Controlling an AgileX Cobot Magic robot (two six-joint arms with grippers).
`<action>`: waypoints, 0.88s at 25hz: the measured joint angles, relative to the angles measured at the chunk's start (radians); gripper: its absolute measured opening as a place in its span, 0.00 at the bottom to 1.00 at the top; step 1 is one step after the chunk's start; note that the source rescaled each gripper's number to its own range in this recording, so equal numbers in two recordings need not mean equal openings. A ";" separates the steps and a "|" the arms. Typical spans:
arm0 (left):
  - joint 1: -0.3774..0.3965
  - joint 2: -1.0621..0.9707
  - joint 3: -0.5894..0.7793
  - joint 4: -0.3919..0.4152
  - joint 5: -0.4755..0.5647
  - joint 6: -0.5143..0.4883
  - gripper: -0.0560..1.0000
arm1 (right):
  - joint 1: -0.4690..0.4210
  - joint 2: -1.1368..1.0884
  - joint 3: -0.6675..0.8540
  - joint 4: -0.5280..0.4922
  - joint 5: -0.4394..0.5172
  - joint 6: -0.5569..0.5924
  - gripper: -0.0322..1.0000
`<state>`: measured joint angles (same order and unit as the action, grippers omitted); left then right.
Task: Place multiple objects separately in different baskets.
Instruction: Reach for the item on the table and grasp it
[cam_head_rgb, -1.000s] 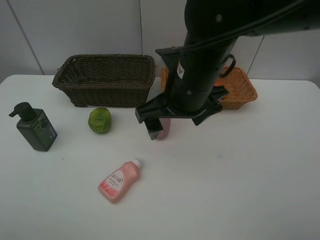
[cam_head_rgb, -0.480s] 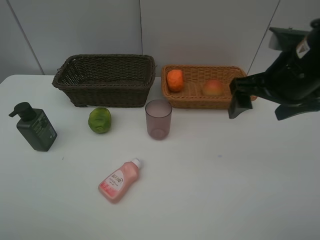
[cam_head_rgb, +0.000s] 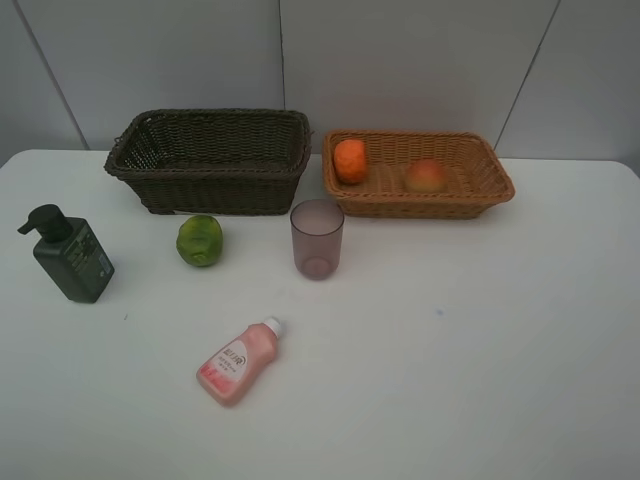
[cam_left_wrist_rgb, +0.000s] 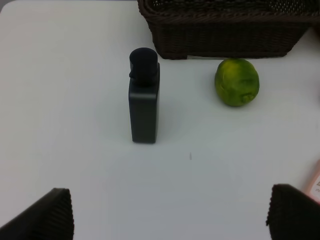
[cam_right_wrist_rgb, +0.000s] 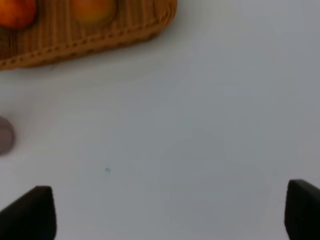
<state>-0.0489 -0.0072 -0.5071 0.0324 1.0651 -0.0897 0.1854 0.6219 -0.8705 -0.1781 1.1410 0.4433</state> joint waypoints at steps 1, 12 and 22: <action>0.000 0.000 0.000 0.000 0.000 0.000 1.00 | 0.000 -0.047 0.001 -0.006 0.018 -0.013 0.97; 0.000 0.000 0.000 0.000 0.000 0.000 1.00 | 0.000 -0.395 0.013 0.124 0.076 -0.340 0.97; 0.000 0.000 0.000 0.000 0.000 0.000 1.00 | 0.000 -0.555 0.106 0.232 0.026 -0.397 0.97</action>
<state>-0.0489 -0.0072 -0.5071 0.0324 1.0651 -0.0897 0.1854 0.0667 -0.7640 0.0535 1.1667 0.0465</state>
